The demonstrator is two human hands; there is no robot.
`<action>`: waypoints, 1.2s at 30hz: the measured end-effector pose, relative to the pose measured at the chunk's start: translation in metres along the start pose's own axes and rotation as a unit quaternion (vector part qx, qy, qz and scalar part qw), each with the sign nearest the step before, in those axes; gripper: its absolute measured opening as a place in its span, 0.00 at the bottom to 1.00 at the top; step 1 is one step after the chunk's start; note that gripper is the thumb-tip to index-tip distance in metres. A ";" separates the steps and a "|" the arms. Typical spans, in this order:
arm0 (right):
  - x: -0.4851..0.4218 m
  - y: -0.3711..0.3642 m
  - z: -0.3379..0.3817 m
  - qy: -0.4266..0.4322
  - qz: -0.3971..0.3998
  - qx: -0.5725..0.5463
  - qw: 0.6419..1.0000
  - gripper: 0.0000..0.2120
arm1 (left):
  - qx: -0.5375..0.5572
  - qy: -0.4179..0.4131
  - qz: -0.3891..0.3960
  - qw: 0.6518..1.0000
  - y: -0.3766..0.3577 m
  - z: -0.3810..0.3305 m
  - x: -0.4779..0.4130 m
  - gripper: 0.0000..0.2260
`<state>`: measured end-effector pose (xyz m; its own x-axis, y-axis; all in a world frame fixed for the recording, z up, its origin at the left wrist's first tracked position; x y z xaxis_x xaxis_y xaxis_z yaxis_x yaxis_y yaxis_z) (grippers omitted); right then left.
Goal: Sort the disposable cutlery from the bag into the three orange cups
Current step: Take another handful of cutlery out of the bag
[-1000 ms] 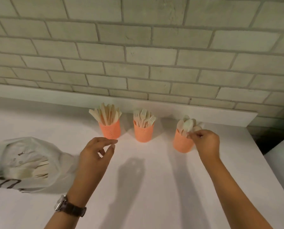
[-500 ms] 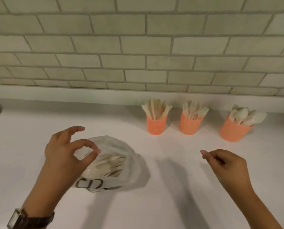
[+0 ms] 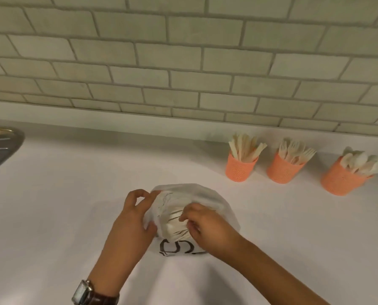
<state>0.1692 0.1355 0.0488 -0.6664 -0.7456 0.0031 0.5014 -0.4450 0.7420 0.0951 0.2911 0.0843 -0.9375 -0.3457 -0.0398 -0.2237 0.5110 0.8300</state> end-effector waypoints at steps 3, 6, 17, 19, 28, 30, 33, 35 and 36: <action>-0.024 -0.021 -0.031 -0.050 0.111 0.125 0.985 0.25 | 0.056 -0.021 0.028 0.998 0.001 -0.007 0.004 0.34; -0.034 -0.031 -0.045 -0.087 0.170 0.183 0.964 0.32 | 0.092 -0.039 0.040 0.994 0.001 -0.011 0.006 0.33; -0.047 -0.041 -0.033 -0.029 0.171 0.246 0.954 0.21 | 0.116 -0.040 0.029 0.992 0.002 -0.012 0.006 0.34; -0.047 -0.039 -0.033 -0.038 0.180 0.230 0.956 0.20 | 0.118 -0.045 0.028 0.992 0.001 -0.013 0.006 0.34; -0.046 -0.035 -0.041 -0.141 0.159 0.165 0.963 0.31 | 0.112 -0.051 0.016 0.992 0.004 -0.009 0.008 0.33; -0.039 -0.034 -0.037 -0.117 0.152 0.128 0.973 0.26 | 0.113 -0.049 0.014 0.992 0.004 -0.008 0.007 0.33; -0.030 -0.031 -0.036 -0.094 0.145 0.151 0.973 0.22 | 0.113 -0.048 0.011 0.992 0.005 -0.007 0.005 0.33; -0.027 -0.031 -0.035 -0.089 0.147 0.158 0.972 0.20 | 0.116 -0.051 0.012 0.992 0.005 -0.007 0.005 0.33; -0.026 -0.033 -0.035 -0.082 0.150 0.154 0.973 0.20 | 0.119 -0.053 0.015 0.991 0.005 -0.008 0.006 0.33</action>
<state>0.1893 0.1521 0.0006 -0.6063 -0.7194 0.3390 0.5154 -0.0308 0.8564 0.0910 0.2855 0.0921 -0.9644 -0.2498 -0.0865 -0.2408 0.6950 0.6775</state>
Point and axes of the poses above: each hand's wrist, its own x-axis away from the middle knuckle, its own y-axis out of the back of the hand, z = x × y, the point moved 4 cm from there along -x, towards the middle knuckle, and after that the axes turned 4 degrees about -x, right-handed, at the moved point
